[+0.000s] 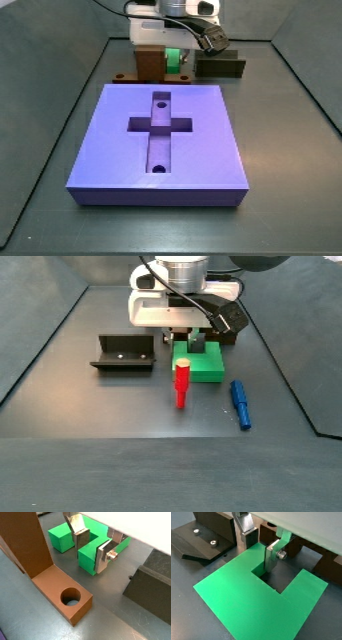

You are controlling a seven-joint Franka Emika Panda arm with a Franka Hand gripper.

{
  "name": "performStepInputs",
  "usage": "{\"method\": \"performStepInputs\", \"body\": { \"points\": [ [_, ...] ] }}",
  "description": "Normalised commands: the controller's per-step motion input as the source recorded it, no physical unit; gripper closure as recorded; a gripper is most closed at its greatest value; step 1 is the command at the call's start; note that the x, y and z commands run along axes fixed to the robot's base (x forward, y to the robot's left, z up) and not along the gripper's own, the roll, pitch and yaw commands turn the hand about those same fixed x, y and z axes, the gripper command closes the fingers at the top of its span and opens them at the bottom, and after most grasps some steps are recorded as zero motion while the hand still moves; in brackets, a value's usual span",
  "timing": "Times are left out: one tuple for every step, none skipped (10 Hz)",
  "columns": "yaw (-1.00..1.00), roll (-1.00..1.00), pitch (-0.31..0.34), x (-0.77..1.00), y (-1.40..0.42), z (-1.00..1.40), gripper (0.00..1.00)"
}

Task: Pick up the green object. Move up. Place the green object on the fixture. Regrasp the green object. Move to above the board. Insert the green object.
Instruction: Pick up the green object, then move up.

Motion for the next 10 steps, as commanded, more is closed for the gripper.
{"method": "performStepInputs", "body": {
  "points": [
    [0.00,0.00,0.000,0.00,0.00,0.00,1.00],
    [0.00,0.00,0.000,0.00,0.00,0.00,1.00],
    [0.00,0.00,0.000,0.00,0.00,0.00,1.00],
    [0.00,0.00,0.000,0.00,0.00,0.00,1.00],
    [0.00,0.00,0.000,0.00,0.00,0.00,1.00],
    [0.00,0.00,0.000,0.00,0.00,0.00,1.00],
    [0.00,0.00,0.000,0.00,0.00,0.83,1.00],
    [-0.01,0.01,0.033,-0.07,0.05,0.78,1.00],
    [-0.02,0.01,0.032,-0.10,0.04,0.57,1.00],
    [-0.01,0.02,-0.007,-0.06,0.02,0.27,1.00]
  ]
}}
